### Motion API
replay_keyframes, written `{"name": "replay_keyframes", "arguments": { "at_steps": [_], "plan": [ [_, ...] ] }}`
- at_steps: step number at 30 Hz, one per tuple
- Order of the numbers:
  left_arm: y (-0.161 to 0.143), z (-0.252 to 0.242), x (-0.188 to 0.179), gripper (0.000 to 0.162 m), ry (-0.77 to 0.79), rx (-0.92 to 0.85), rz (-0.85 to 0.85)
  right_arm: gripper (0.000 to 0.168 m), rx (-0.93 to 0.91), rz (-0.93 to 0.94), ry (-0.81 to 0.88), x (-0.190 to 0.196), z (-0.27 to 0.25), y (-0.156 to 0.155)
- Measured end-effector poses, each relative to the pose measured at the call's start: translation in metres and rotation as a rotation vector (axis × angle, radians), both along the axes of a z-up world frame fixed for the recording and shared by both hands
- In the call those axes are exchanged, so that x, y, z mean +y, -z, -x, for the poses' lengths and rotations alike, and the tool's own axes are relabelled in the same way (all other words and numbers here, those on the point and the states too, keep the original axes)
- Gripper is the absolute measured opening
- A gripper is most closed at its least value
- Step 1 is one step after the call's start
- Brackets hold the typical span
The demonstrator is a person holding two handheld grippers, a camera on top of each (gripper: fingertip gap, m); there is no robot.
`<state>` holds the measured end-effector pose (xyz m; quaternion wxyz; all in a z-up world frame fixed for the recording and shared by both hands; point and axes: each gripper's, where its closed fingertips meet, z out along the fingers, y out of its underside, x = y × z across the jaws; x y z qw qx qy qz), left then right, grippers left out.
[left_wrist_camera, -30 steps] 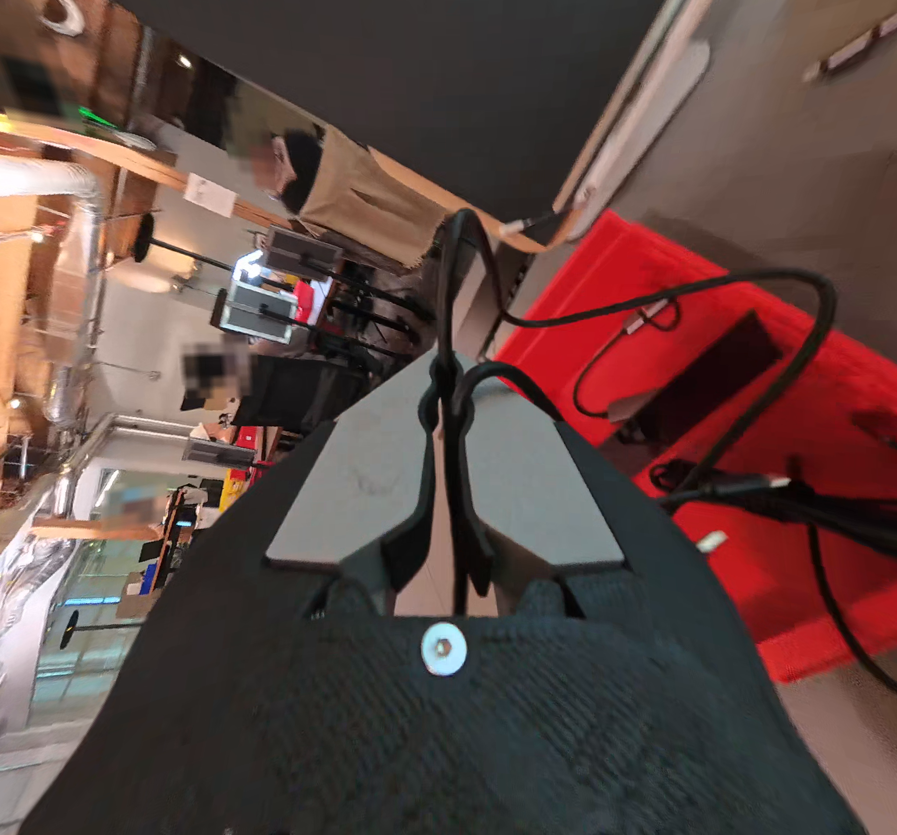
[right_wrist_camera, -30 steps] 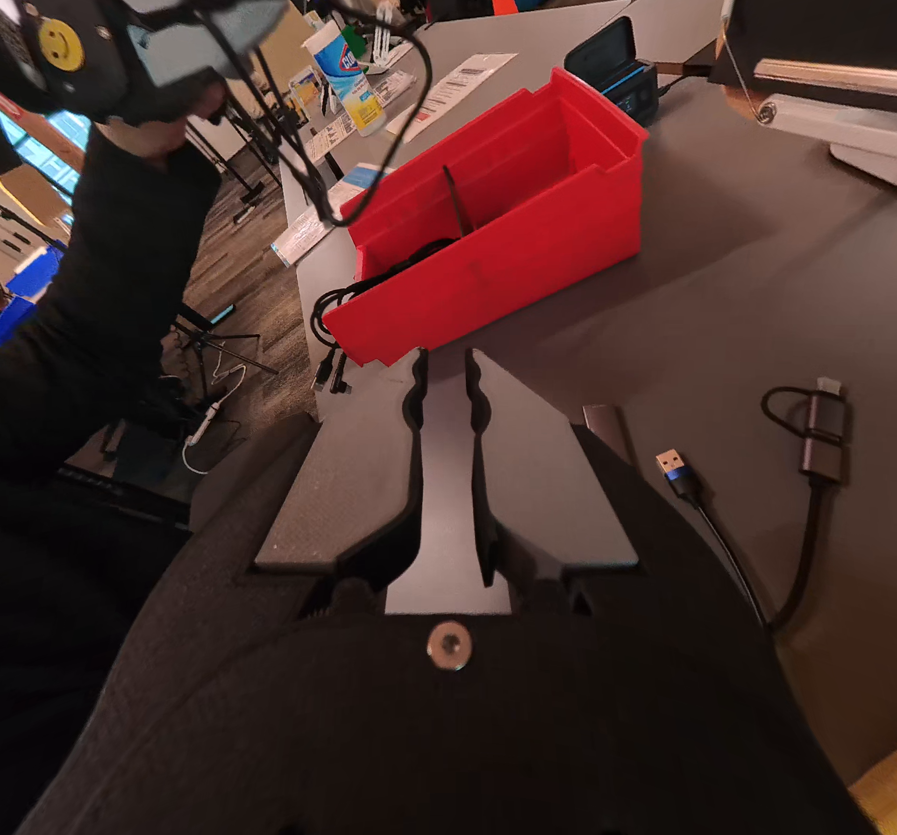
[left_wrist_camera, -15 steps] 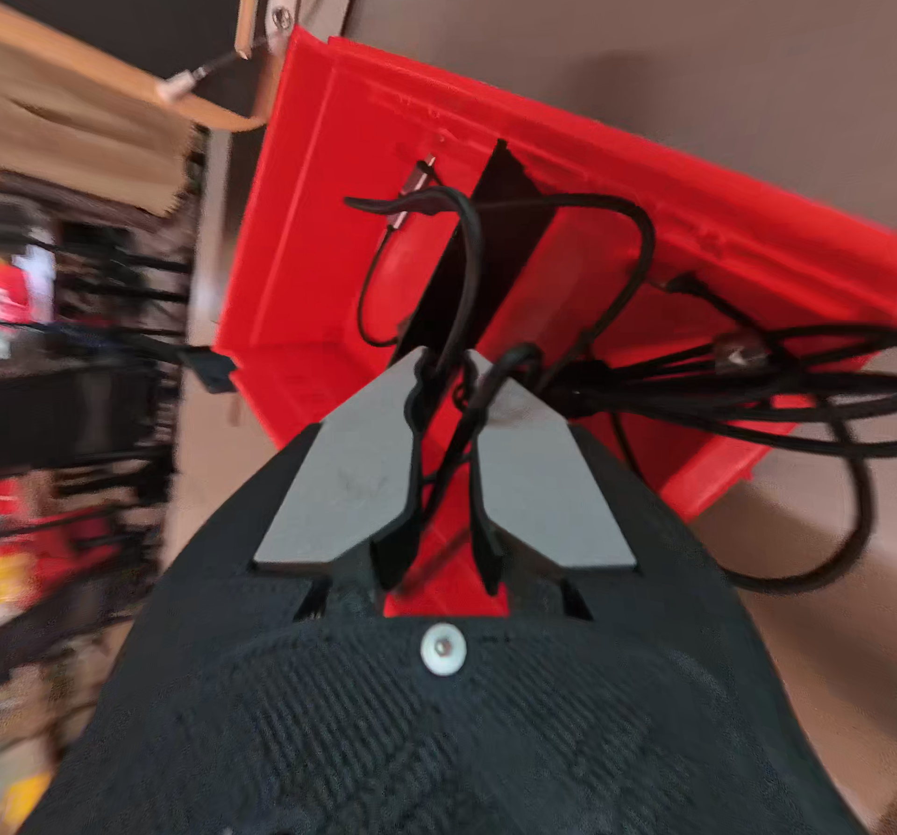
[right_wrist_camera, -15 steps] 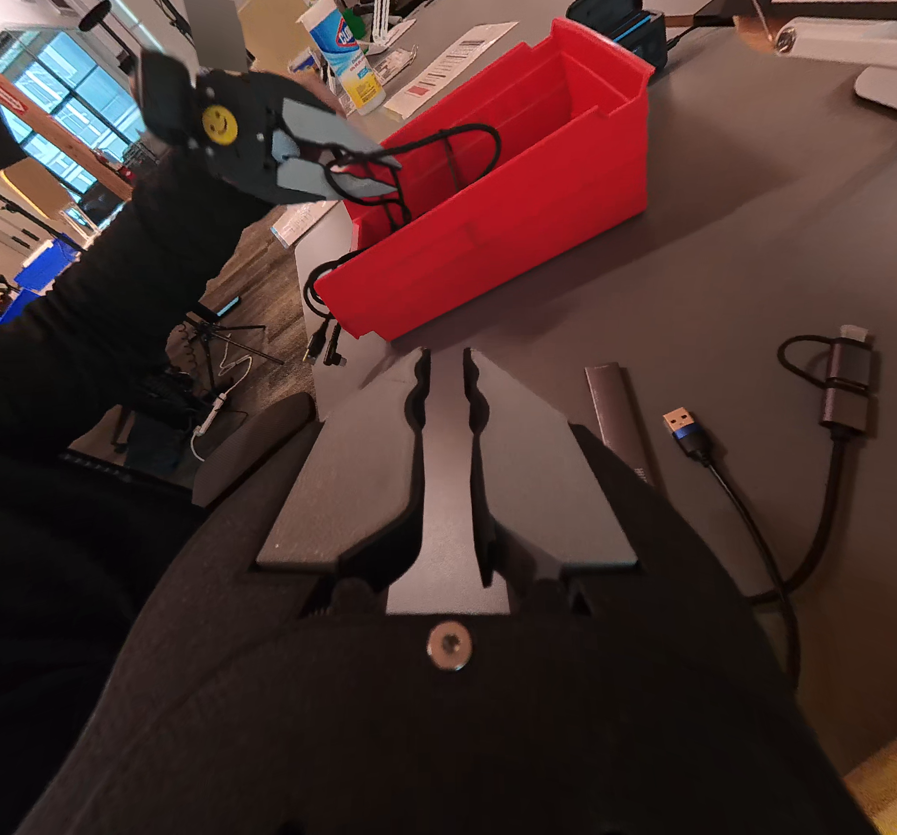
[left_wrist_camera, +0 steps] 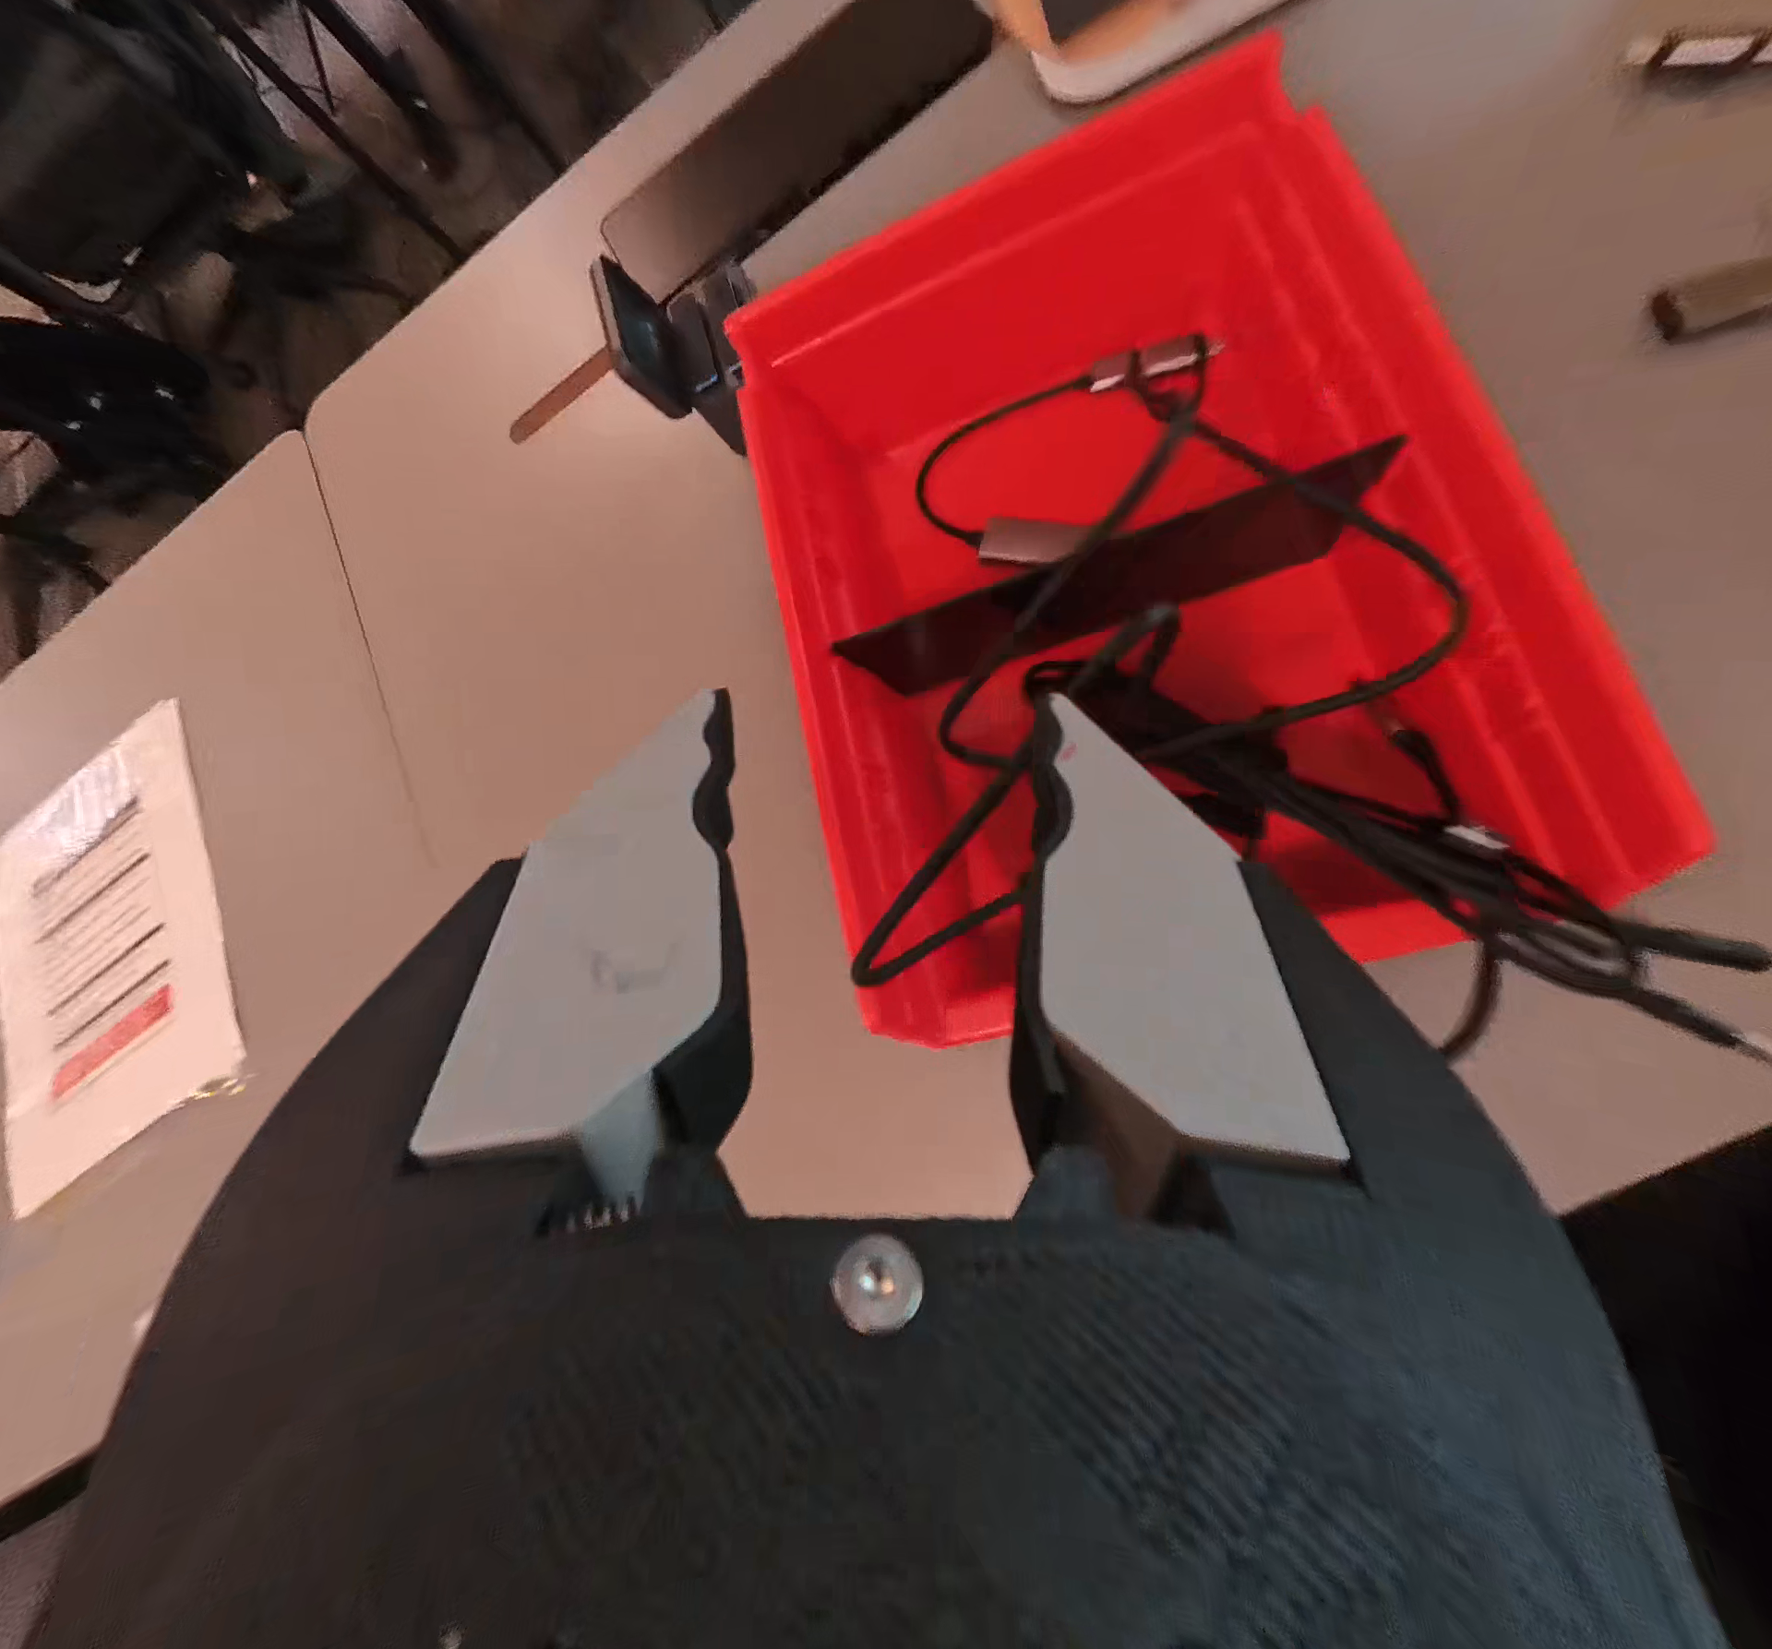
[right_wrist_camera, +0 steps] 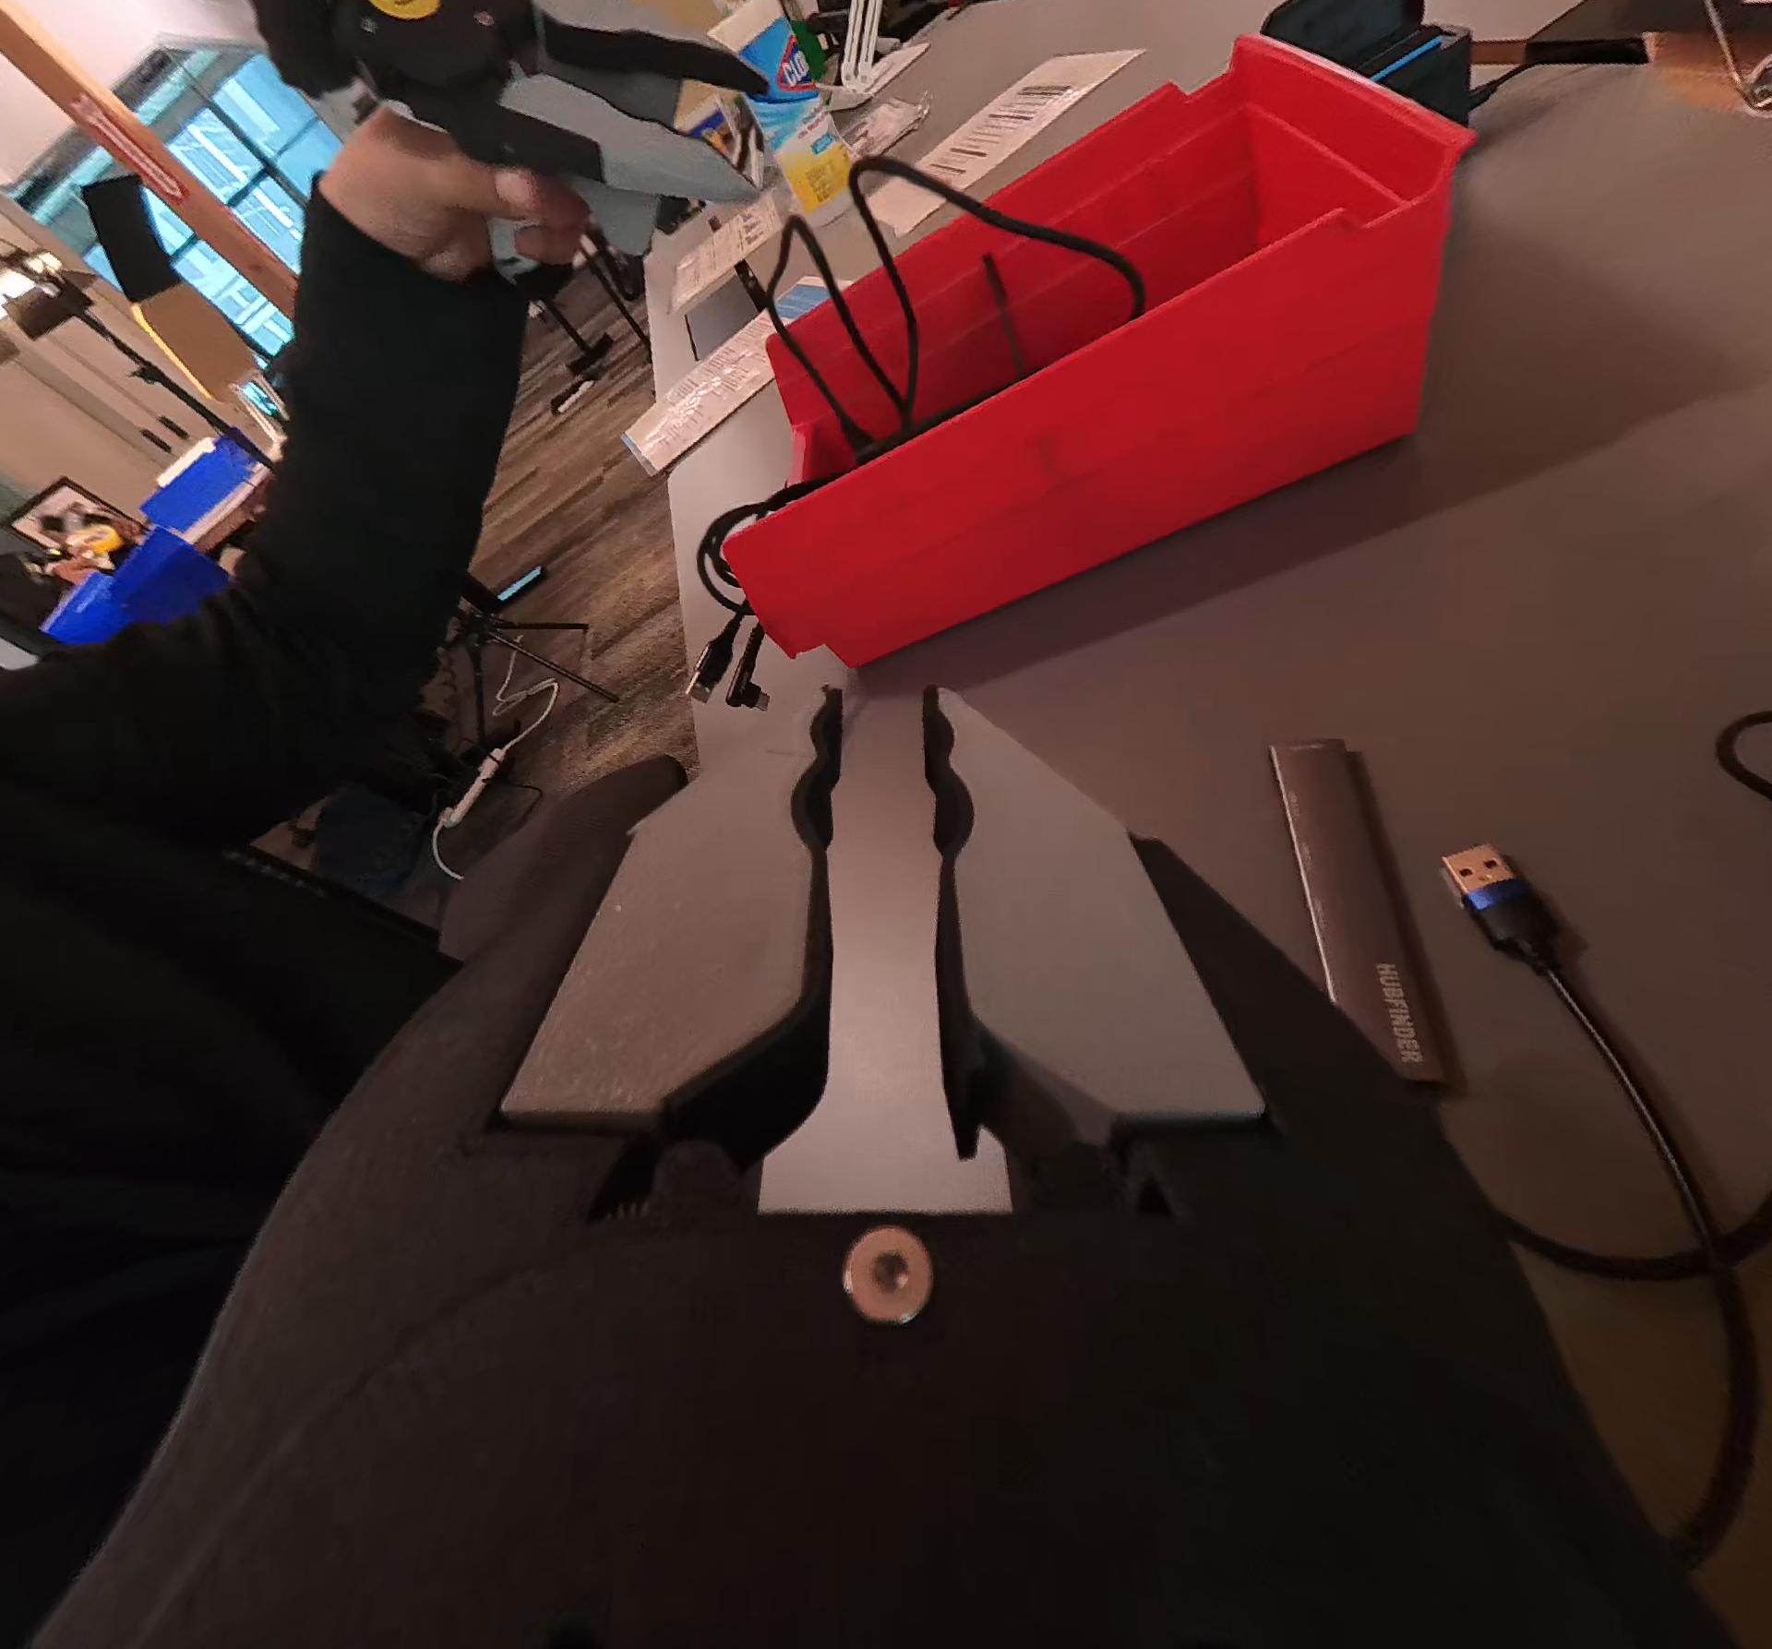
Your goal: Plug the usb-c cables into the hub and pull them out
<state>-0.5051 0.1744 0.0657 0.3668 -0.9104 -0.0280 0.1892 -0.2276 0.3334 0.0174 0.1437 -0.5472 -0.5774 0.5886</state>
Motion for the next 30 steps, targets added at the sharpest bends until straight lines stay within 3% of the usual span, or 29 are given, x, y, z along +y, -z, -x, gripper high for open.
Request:
{"name": "replay_keyframes", "arguments": {
  "at_steps": [4, 6, 12, 14, 17, 18, 23, 30],
  "plan": [
    [-0.011, -0.045, 0.005, 0.066, 0.088, 0.020, -0.096, 0.015, -0.003, -0.039, 0.015, 0.001, -0.008, 0.000],
    [-0.001, -0.083, 0.014, 0.067, 0.163, -0.049, -0.118, 0.015, 0.014, -0.020, 0.009, 0.000, -0.013, -0.007],
    [0.084, -0.135, 0.041, 0.061, 0.226, -0.048, 0.031, 0.016, 0.092, -0.005, 0.030, 0.004, -0.030, -0.033],
    [0.093, -0.137, 0.051, 0.053, 0.226, -0.044, 0.017, 0.016, 0.098, -0.002, 0.034, 0.005, -0.034, -0.037],
    [0.091, -0.144, 0.055, 0.019, 0.296, -0.046, 0.014, 0.016, 0.097, -0.015, 0.030, 0.002, -0.039, -0.037],
    [0.093, -0.143, 0.055, 0.012, 0.279, -0.056, 0.024, 0.016, 0.099, -0.020, 0.028, 0.001, -0.040, -0.037],
    [0.092, -0.105, 0.031, 0.004, 0.080, 0.071, 0.012, 0.016, 0.108, -0.025, 0.000, -0.009, -0.042, -0.032],
    [0.093, -0.039, -0.036, 0.005, -0.191, -0.001, -0.155, 0.018, 0.073, -0.059, -0.023, -0.014, -0.041, -0.017]
  ]
}}
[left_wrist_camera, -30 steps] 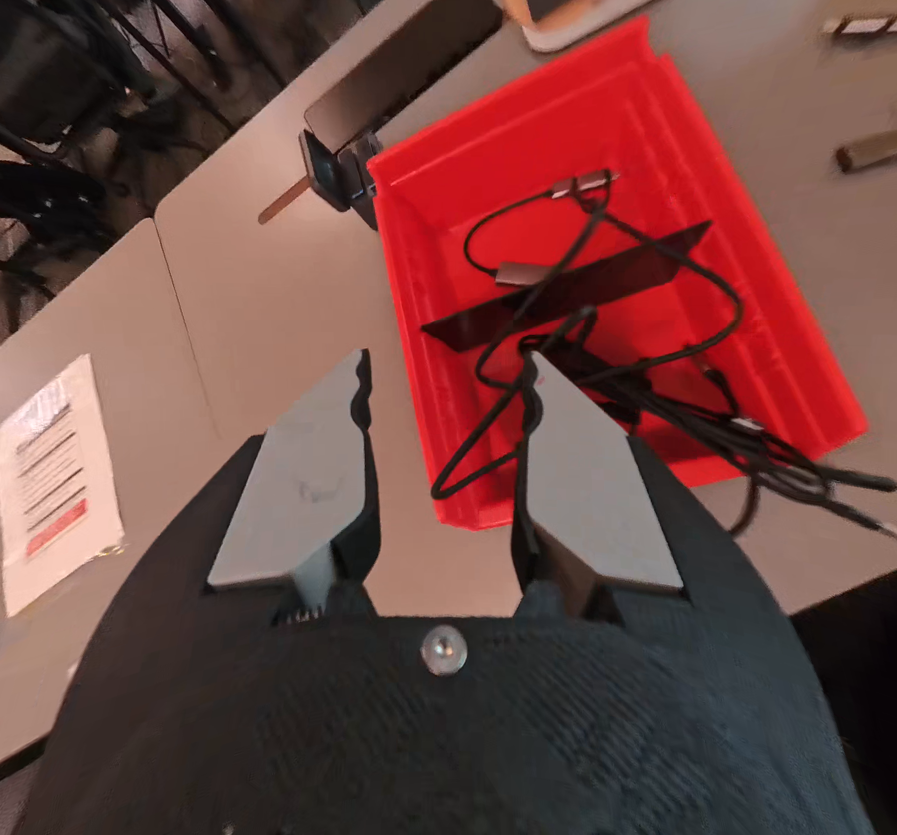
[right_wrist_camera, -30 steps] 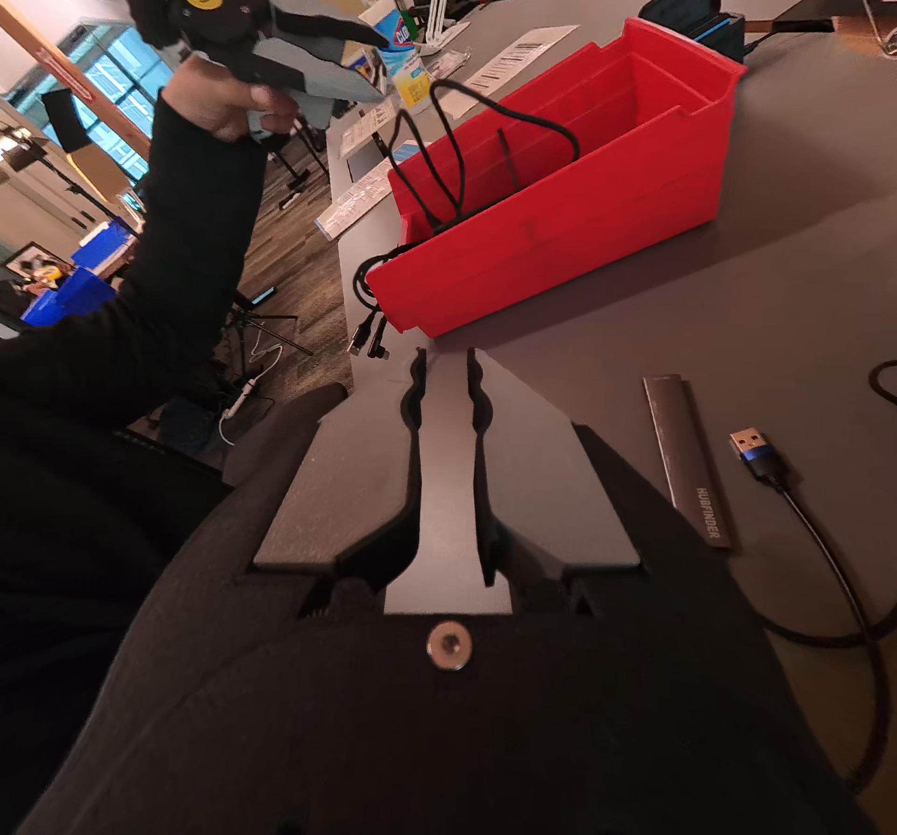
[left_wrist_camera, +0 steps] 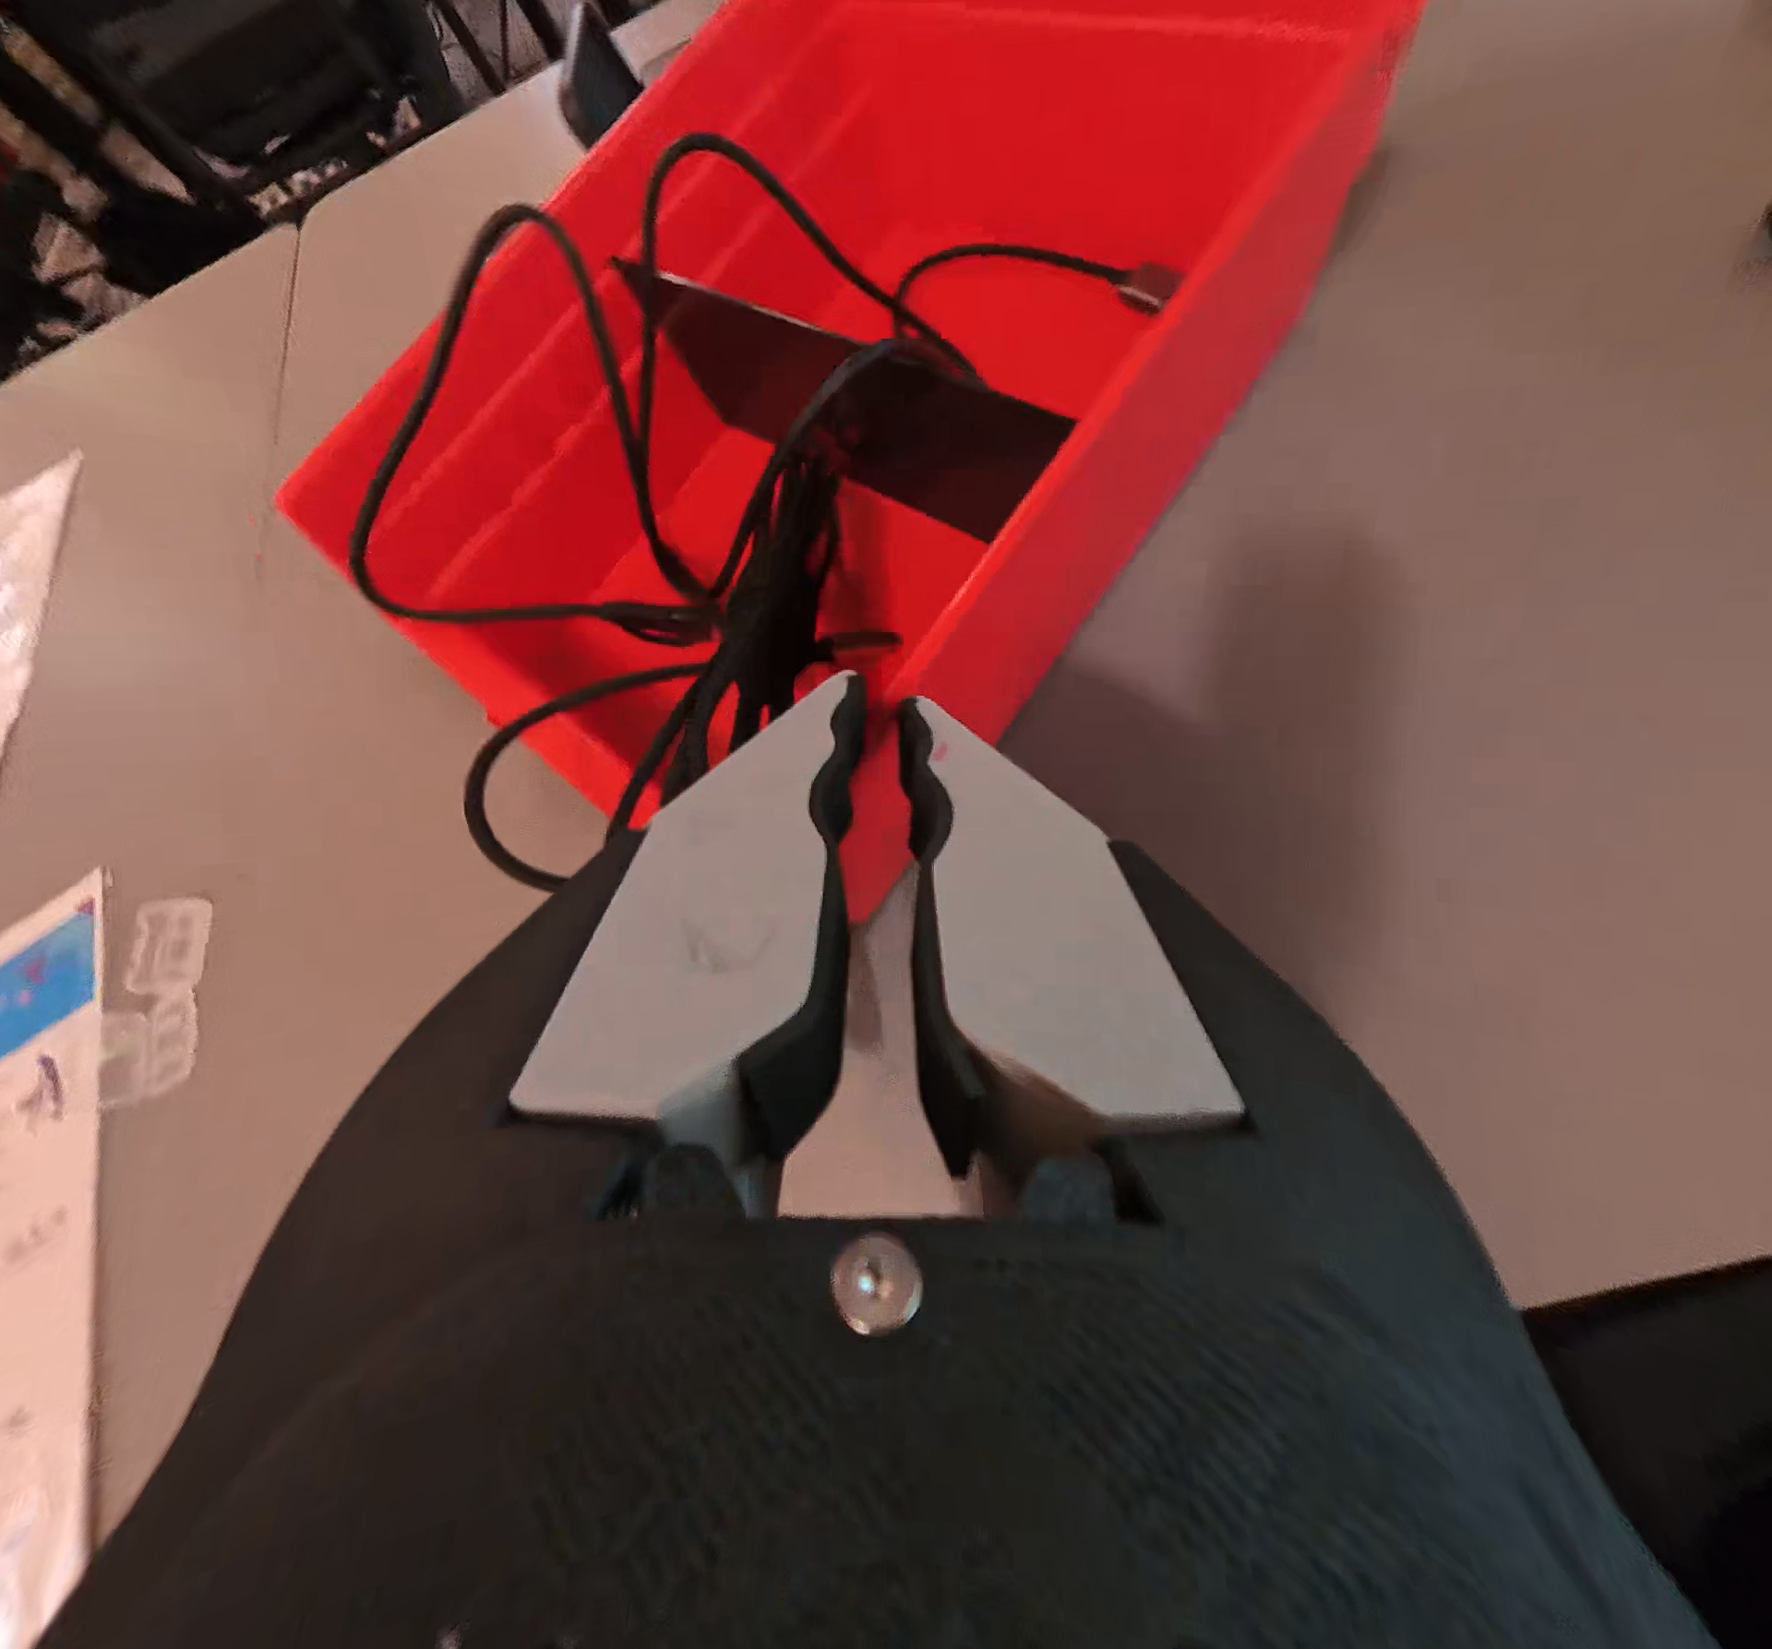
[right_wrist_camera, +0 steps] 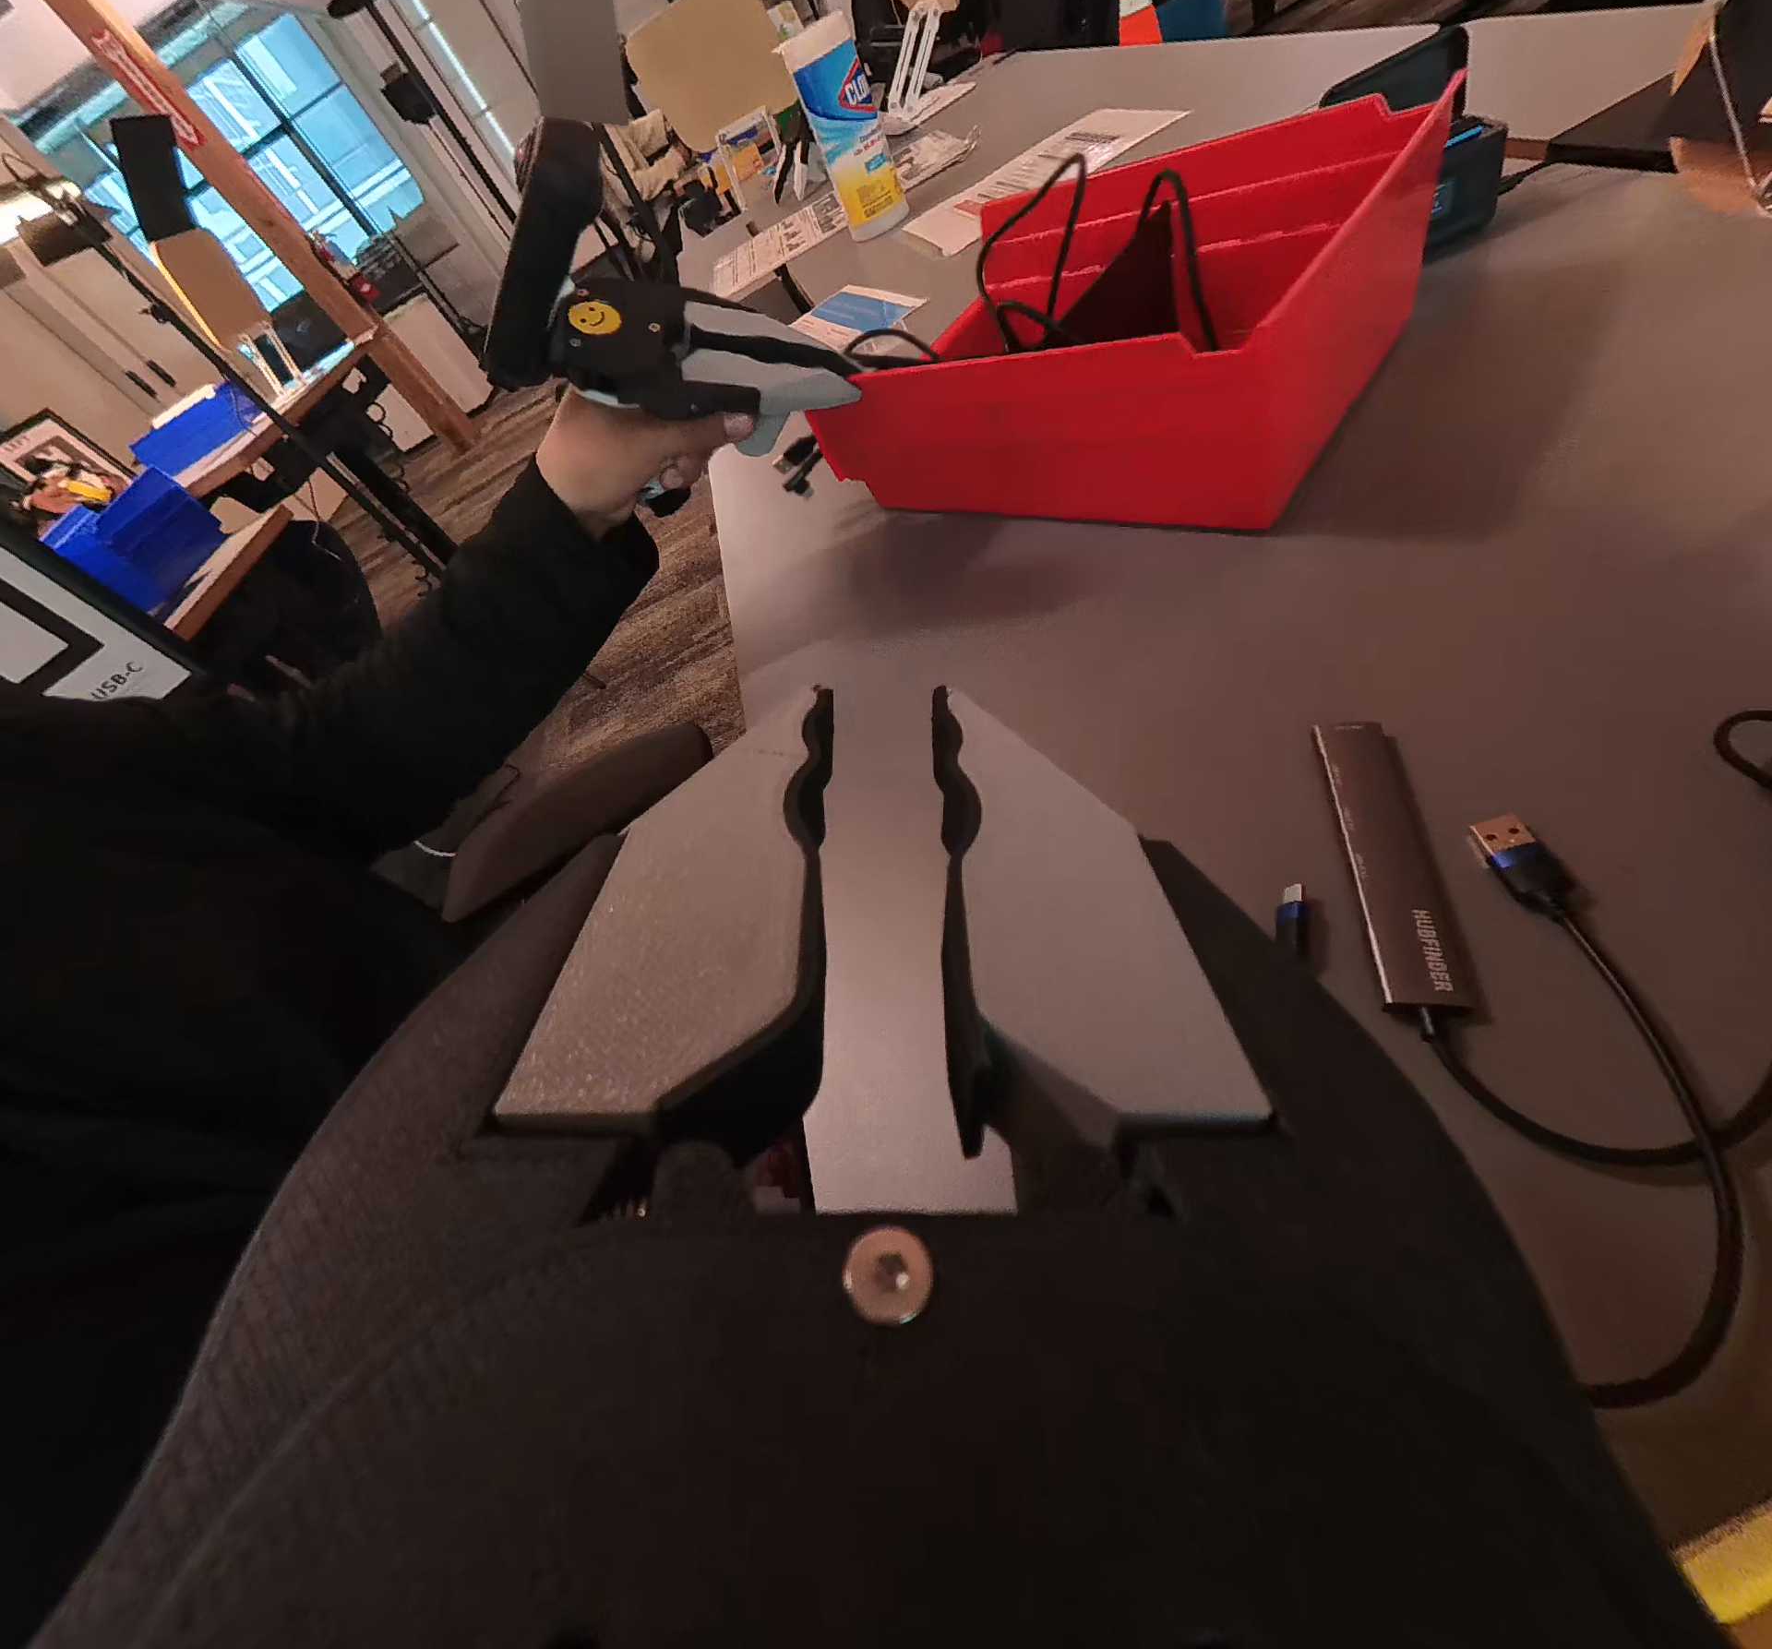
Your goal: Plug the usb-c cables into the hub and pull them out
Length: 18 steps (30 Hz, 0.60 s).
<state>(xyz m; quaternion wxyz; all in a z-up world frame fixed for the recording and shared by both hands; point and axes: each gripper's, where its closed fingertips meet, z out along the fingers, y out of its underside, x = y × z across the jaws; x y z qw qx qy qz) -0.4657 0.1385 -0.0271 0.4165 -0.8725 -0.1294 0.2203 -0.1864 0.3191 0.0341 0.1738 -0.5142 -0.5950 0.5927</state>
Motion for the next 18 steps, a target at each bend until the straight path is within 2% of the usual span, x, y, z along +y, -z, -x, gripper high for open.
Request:
{"name": "replay_keyframes", "arguments": {
  "at_steps": [6, 11, 13, 14, 15, 18],
  "plan": [
    [-0.005, 0.049, -0.032, 0.000, -0.200, 0.059, -0.044, 0.018, -0.006, -0.007, 0.017, 0.003, 0.003, 0.004],
    [-0.007, 0.068, -0.043, 0.000, -0.219, 0.035, -0.096, 0.018, -0.039, -0.020, 0.017, 0.003, 0.003, 0.016],
    [-0.010, 0.061, -0.039, 0.000, -0.124, 0.001, -0.106, 0.019, -0.046, -0.023, 0.015, 0.004, 0.002, 0.018],
    [-0.010, 0.050, -0.034, 0.003, -0.023, -0.044, -0.086, 0.019, -0.049, -0.025, 0.016, 0.005, 0.002, 0.020],
    [-0.013, 0.035, -0.029, 0.000, 0.093, -0.085, -0.077, 0.019, -0.053, -0.024, 0.017, 0.007, 0.002, 0.021],
    [-0.049, 0.022, -0.023, 0.016, 0.248, -0.029, -0.090, 0.018, -0.055, -0.005, 0.025, 0.010, 0.003, 0.023]
  ]
}}
